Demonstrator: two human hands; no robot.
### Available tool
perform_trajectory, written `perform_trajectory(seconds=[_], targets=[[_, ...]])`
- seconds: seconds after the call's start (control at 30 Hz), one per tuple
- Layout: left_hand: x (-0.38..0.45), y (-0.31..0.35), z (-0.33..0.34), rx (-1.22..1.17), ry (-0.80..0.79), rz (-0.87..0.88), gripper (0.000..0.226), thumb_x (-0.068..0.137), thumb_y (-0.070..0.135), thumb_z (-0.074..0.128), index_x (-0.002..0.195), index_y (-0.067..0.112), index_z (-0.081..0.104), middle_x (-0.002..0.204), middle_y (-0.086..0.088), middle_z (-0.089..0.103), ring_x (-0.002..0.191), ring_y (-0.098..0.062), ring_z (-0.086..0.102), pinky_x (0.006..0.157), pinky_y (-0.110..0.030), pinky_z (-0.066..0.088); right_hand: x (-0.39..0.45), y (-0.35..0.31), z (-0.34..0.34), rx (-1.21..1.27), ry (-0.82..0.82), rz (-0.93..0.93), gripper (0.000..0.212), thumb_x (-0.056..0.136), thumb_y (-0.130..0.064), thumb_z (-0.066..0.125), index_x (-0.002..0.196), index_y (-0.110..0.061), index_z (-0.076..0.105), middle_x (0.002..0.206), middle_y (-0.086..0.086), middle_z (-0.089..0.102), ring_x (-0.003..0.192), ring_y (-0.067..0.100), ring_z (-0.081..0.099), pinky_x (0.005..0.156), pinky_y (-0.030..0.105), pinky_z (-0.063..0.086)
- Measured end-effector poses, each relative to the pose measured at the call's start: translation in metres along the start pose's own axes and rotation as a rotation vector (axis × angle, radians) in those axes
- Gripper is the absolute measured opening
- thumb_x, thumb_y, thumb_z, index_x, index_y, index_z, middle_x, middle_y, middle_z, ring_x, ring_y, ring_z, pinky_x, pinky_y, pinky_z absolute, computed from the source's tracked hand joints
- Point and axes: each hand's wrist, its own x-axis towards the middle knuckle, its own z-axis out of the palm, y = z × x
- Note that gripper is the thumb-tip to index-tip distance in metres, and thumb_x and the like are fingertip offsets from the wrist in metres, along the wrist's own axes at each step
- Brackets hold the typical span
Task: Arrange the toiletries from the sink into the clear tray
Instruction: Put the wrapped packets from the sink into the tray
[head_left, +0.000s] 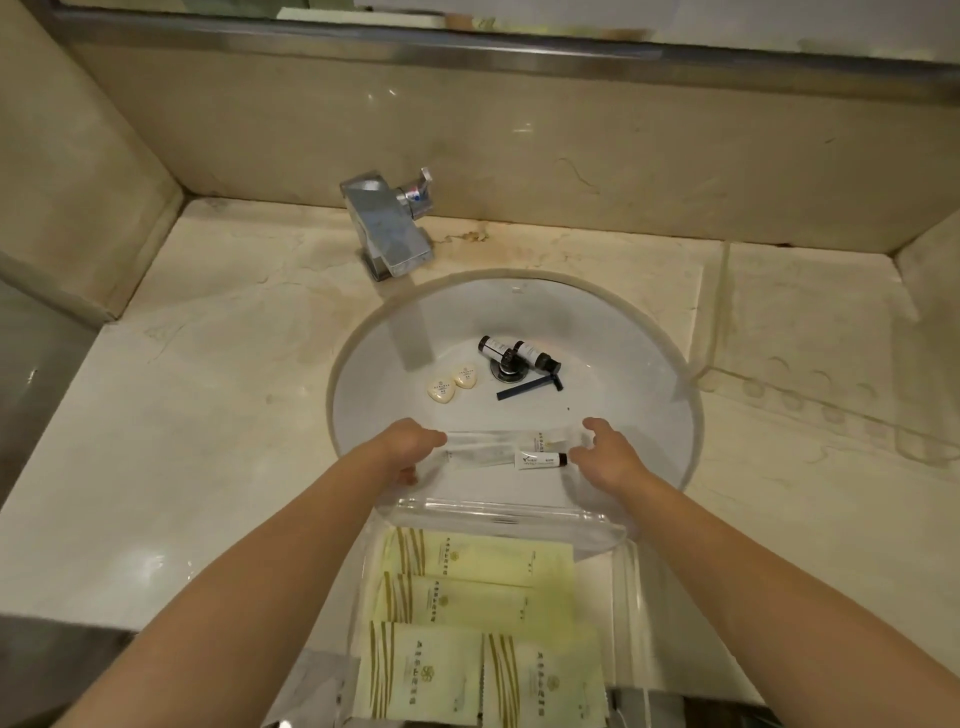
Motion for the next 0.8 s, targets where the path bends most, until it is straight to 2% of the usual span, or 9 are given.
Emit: perform_trajectory(seconds=[0.07,0.17,0.3,0.37,0.43,0.5,0.57,0.63,0.8], targets=[[0.009,0.001,0.005,-0.059,-0.007,0.026,0.027,0.094,0.024,0.055,0.111,0.005,0.046,0.085,-0.009,0.043,0.064,-0.023,0.040,0.067,-0.034,0.038,0.010,0.000,0.003,0.006,-0.016,0.008,0.065,0.092,-0.020,0.055,0.150,-0.014,0.024,0.151,0.015,0.035,0.135,0.032,0.039,0.109,0.039,0.035],[0.024,0.004,0.010,-0.121,-0.014,0.038,0.044,0.091,0.024,0.058,0.129,0.010,0.042,0.103,-0.010,0.044,0.070,-0.025,0.043,0.071,-0.033,0.038,0.024,-0.003,0.010,0.035,-0.038,0.018,0.068,0.091,-0.022,0.058,0.150,-0.016,0.023,0.151,0.013,0.035,0.135,0.031,0.039,0.109,0.041,0.037],[0.036,0.007,0.007,-0.194,-0.015,0.008,0.052,0.088,0.023,0.060,0.133,0.009,0.038,0.099,-0.016,0.045,0.061,-0.023,0.044,0.065,-0.034,0.033,0.036,-0.008,0.015,0.088,-0.028,0.065,0.066,0.090,-0.018,0.060,0.148,-0.012,0.028,0.146,0.014,0.039,0.128,0.032,0.046,0.105,0.040,0.041],[0.043,0.007,0.004,-0.202,0.000,-0.018,0.047,0.086,0.021,0.062,0.126,0.003,0.044,0.092,-0.024,0.052,0.067,-0.028,0.056,0.064,-0.034,0.034,0.043,-0.005,0.016,0.130,-0.028,0.113,0.068,0.088,-0.018,0.062,0.147,-0.010,0.029,0.141,0.016,0.044,0.121,0.035,0.052,0.102,0.043,0.044],[0.047,0.006,0.003,-0.201,0.021,-0.040,0.023,0.085,0.016,0.063,0.098,0.003,0.050,0.070,-0.015,0.044,0.056,-0.024,0.045,0.063,-0.033,0.035,0.047,-0.002,0.018,0.167,-0.024,0.172,0.068,0.085,-0.015,0.063,0.144,-0.006,0.031,0.131,0.018,0.050,0.114,0.036,0.056,0.097,0.044,0.048],[0.054,0.003,0.004,-0.168,0.042,-0.077,0.018,0.082,0.009,0.064,0.082,0.005,0.046,0.067,-0.011,0.041,0.057,-0.024,0.042,0.066,-0.034,0.039,0.050,-0.001,0.019,0.197,-0.006,0.201,0.053,0.084,-0.010,0.061,0.134,-0.002,0.045,0.116,0.017,0.058,0.104,0.035,0.061,0.091,0.043,0.052],[0.059,-0.001,0.003,-0.149,0.058,-0.090,0.018,0.078,0.002,0.063,0.076,0.005,0.045,0.068,-0.013,0.043,0.064,-0.027,0.045,0.067,-0.036,0.041,0.051,-0.002,0.020,0.238,0.005,0.197,0.028,0.083,-0.006,0.059,0.111,-0.002,0.061,0.099,0.014,0.063,0.089,0.030,0.062,0.085,0.042,0.053],[0.061,-0.004,0.002,-0.135,0.056,-0.101,0.018,0.077,-0.002,0.061,0.073,0.006,0.046,0.068,-0.013,0.043,0.071,-0.029,0.046,0.068,-0.037,0.042,0.048,-0.003,0.019,0.260,0.002,0.182,0.010,0.082,-0.005,0.060,0.091,-0.009,0.063,0.092,0.012,0.064,0.080,0.025,0.058,0.077,0.038,0.051],[0.052,-0.005,0.005,-0.139,0.007,-0.107,0.019,0.078,-0.006,0.063,0.076,0.004,0.048,0.071,-0.014,0.047,0.067,-0.028,0.050,0.068,-0.036,0.050,0.036,-0.006,0.017,0.275,0.029,0.065,0.011,0.084,-0.009,0.057,0.077,-0.018,0.057,0.084,0.006,0.062,0.073,0.020,0.054,0.068,0.036,0.048]])
